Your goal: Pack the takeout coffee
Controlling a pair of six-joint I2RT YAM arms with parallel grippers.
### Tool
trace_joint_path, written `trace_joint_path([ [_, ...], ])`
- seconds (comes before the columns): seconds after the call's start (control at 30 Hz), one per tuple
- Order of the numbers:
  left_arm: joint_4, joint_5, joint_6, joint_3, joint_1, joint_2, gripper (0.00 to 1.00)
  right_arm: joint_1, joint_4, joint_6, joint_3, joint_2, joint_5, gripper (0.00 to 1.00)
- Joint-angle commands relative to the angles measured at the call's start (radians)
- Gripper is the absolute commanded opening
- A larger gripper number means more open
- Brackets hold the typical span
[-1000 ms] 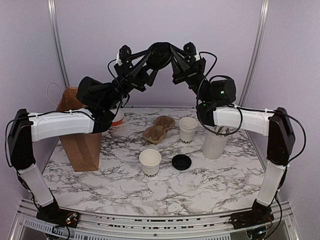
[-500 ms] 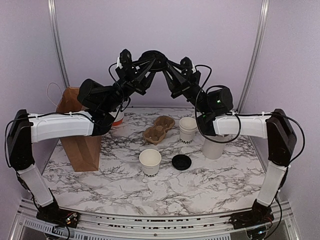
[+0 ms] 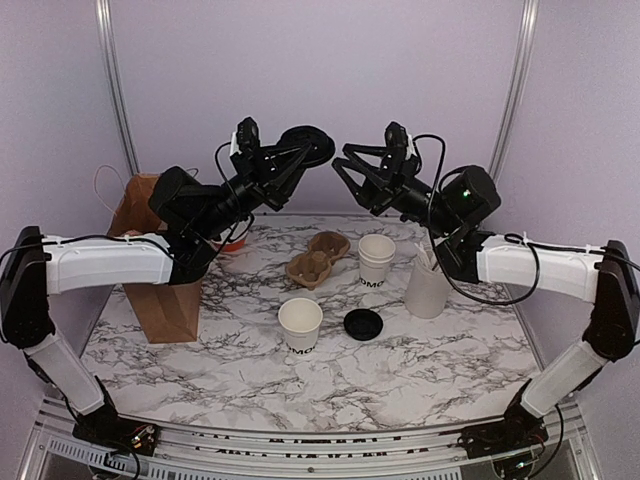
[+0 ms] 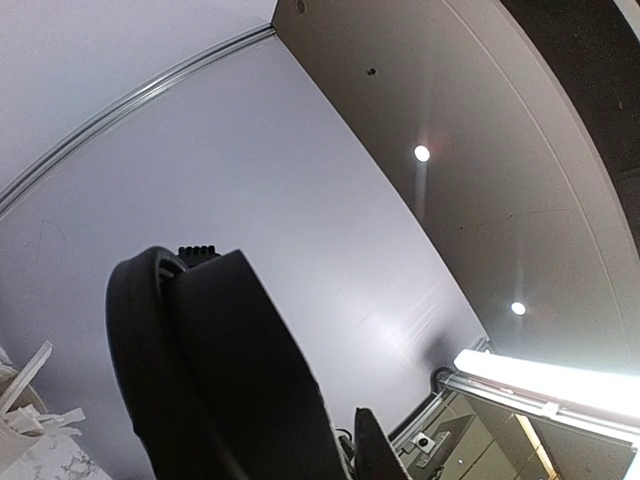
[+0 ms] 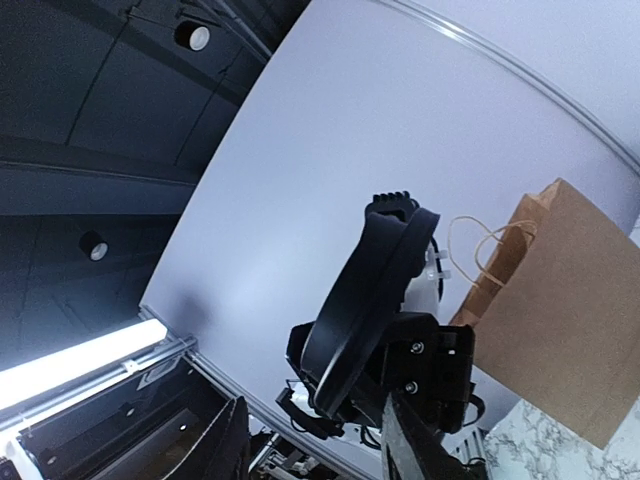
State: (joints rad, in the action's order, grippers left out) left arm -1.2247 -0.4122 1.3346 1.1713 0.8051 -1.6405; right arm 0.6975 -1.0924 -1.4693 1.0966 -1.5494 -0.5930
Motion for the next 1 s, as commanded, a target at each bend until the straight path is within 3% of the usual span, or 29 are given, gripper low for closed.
trace_joint_path([
  [0.0,0.136,-0.051,-0.098,-0.074,0.002,0.078,0.13,-0.011,0.497,0.358,0.005,0.128,0.023,0.46],
  [0.13,0.281,-0.053,-0.188,-0.184,0.005,0.141,0.13,-0.010,0.878,0.618,0.043,0.199,0.151,0.49],
  [0.33,0.397,-0.032,-0.248,-0.315,0.038,0.190,0.13,-0.010,1.112,0.804,0.059,0.196,0.253,0.50],
  [0.6,0.403,0.021,-0.255,-0.423,0.076,0.194,0.13,0.013,1.233,0.922,0.060,0.100,0.262,0.50],
  [0.97,0.403,0.047,-0.226,-0.487,0.084,0.128,0.13,0.054,1.243,0.962,0.080,-0.022,0.306,0.50],
])
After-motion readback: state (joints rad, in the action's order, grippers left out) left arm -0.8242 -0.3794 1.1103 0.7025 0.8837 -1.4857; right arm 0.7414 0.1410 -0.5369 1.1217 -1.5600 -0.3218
